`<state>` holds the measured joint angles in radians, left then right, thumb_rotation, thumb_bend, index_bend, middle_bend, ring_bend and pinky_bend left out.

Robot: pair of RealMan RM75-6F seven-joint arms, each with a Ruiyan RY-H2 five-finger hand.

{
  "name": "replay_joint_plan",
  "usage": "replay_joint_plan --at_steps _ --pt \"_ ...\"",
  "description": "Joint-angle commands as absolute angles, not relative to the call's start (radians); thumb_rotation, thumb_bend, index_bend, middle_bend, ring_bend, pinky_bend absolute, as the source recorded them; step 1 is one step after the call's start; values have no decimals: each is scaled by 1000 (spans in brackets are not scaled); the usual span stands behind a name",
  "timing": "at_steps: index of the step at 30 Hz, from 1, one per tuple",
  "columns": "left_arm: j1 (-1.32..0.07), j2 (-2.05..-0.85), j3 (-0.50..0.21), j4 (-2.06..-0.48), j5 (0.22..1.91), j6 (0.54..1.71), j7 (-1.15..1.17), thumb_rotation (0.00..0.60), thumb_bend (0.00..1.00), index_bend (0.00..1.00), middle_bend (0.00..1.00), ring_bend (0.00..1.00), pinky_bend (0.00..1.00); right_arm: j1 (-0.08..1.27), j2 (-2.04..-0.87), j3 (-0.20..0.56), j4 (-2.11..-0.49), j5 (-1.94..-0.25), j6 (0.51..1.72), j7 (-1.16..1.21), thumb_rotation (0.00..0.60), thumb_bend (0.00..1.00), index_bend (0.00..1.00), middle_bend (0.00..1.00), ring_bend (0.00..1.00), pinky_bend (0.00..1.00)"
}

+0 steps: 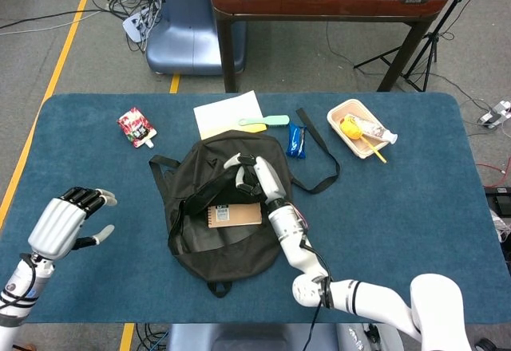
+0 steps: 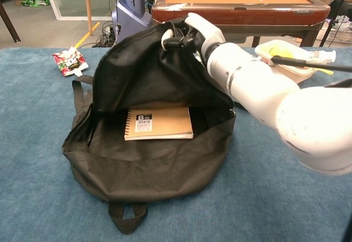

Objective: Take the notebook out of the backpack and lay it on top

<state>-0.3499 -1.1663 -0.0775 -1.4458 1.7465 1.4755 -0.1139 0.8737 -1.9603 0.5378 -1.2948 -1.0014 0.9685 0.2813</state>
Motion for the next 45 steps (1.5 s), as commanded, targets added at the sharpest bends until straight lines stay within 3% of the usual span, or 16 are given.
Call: replay_joint_plan --at_steps 1,10,29,40,45 --pt "-389 -1184 -70 -1429 1802 1490 -167 600 206 422 420 411 378 901 -1994 585 -1263 -953 977 285 600 882 639 393 282 317" --pt "-529 -1269 -59 -1370 1899 1419 -261 600 205 440 444 421 411 997 -2080 707 -1175 -875 1004 300 600 895 634 385 282 317" --pt "-718 -1558 -19 -1062 1922 1315 -312 600 205 462 480 449 458 1058 -2142 794 -1069 -826 1061 353 600 922 608 364 282 317" --pt "-744 -1687 -1 -910 1874 1285 -271 600 205 450 479 449 458 1136 -2204 889 -854 -706 1039 360 600 929 598 356 282 317" --pt "-754 -1737 -8 -872 1822 1229 -228 600 206 379 417 442 458 1187 -2215 934 -751 -665 1015 371 600 938 598 356 282 318"
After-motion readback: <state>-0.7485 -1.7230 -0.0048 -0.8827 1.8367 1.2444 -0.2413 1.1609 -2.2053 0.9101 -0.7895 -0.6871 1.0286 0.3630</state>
